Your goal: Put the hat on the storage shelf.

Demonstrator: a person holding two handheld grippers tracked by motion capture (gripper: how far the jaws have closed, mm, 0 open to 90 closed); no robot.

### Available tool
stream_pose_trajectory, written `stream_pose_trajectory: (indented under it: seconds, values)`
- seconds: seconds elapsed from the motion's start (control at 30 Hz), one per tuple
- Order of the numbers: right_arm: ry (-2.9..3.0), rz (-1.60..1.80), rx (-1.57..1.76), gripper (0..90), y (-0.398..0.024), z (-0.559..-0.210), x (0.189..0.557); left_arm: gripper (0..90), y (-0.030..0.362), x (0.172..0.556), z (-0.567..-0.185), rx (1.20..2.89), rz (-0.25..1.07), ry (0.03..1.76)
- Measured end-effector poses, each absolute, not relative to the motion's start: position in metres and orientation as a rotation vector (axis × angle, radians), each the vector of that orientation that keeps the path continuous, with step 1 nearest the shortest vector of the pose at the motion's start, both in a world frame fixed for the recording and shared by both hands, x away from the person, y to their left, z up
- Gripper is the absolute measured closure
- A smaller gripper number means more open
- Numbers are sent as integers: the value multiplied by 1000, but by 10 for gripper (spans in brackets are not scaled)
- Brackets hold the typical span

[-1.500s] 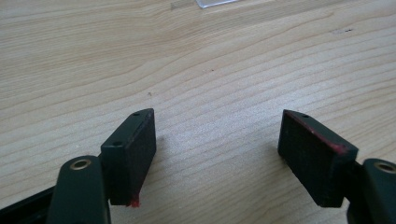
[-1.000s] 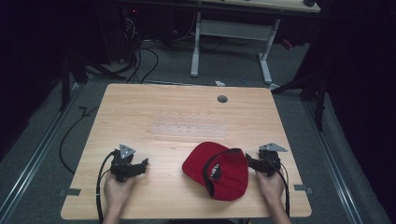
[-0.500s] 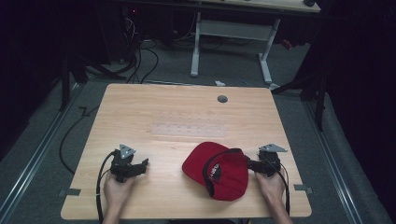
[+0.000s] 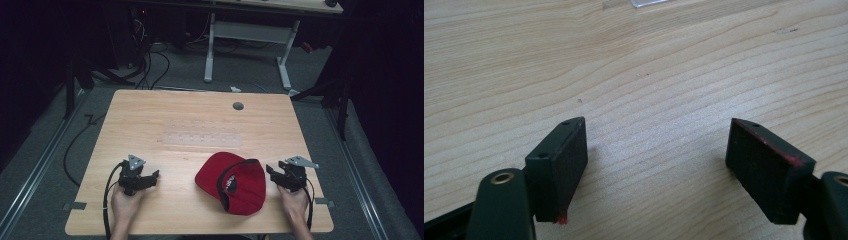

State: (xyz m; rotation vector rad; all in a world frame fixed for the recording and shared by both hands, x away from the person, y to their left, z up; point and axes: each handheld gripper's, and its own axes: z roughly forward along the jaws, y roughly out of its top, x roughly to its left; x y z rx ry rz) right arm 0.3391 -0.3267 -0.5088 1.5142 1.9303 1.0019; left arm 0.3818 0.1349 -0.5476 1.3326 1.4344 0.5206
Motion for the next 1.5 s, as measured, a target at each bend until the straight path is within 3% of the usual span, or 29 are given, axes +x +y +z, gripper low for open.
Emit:
stream_pose_trajectory:
  seconds: [0.23,0.5,0.73,1.2,1.5]
  values:
    - [1968,1061,1439,406,-322,-489,327,249,135,382,-548,1332,520,1434]
    - [2002,1125,1364,289,-304,-481,322,249,135,382,-548,1332,520,1435]
    - [2096,1137,1326,251,-288,-484,332,249,135,382,-548,1332,520,1435]
    - [2217,1126,1357,278,-275,-506,359,247,135,382,-548,1333,519,1434]
    - [2269,1181,1389,359,-274,-515,366,245,135,382,-548,1333,518,1433]
